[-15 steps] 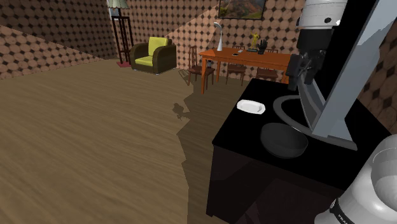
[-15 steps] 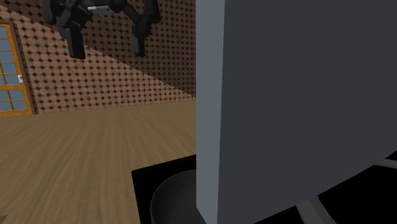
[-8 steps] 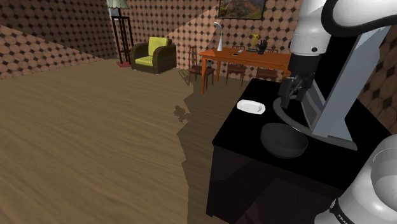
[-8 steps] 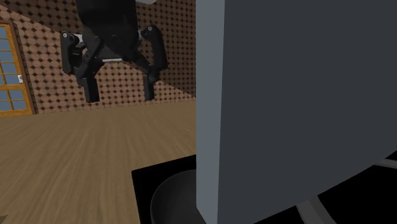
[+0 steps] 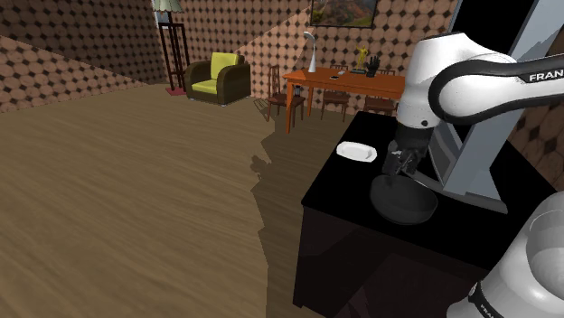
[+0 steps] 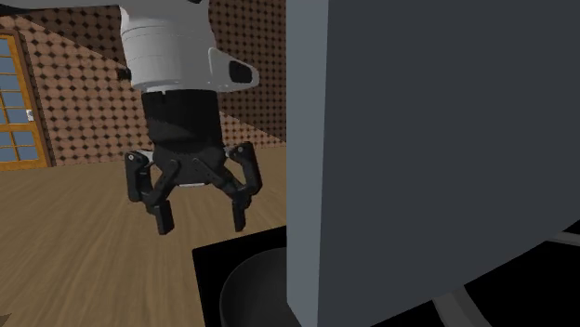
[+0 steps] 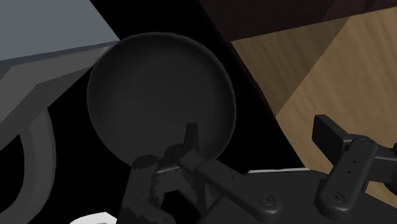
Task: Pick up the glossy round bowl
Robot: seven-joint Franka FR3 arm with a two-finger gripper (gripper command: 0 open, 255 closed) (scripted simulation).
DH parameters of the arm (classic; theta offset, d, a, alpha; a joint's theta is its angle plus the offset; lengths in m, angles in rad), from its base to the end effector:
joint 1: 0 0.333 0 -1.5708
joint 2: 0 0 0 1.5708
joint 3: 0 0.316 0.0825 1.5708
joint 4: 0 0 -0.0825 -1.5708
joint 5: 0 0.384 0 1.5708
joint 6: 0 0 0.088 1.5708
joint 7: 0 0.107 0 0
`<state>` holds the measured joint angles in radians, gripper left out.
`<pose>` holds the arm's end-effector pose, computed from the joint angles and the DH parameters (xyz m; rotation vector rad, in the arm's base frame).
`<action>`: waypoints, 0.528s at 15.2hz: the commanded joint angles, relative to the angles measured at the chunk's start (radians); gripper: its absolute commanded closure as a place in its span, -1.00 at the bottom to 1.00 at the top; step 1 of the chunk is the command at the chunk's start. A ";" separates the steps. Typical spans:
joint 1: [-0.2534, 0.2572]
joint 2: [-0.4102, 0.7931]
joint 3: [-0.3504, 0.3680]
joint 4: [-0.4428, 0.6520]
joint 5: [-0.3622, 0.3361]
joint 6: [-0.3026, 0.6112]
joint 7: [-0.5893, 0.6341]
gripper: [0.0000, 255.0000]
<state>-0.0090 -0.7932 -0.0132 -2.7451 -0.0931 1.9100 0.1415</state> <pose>0.3032 -0.0132 0.4369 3.0548 -0.1938 -0.0565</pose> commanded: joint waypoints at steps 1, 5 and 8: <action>-0.009 0.024 -0.007 -0.051 -0.018 0.084 -0.004 -1.00; -0.031 0.117 -0.016 -0.137 -0.056 0.272 0.000 -1.00; -0.039 0.161 -0.018 -0.162 -0.070 0.344 0.005 -1.00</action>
<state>-0.0459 -0.6475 -0.0305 -2.8954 -0.1582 2.2249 0.1445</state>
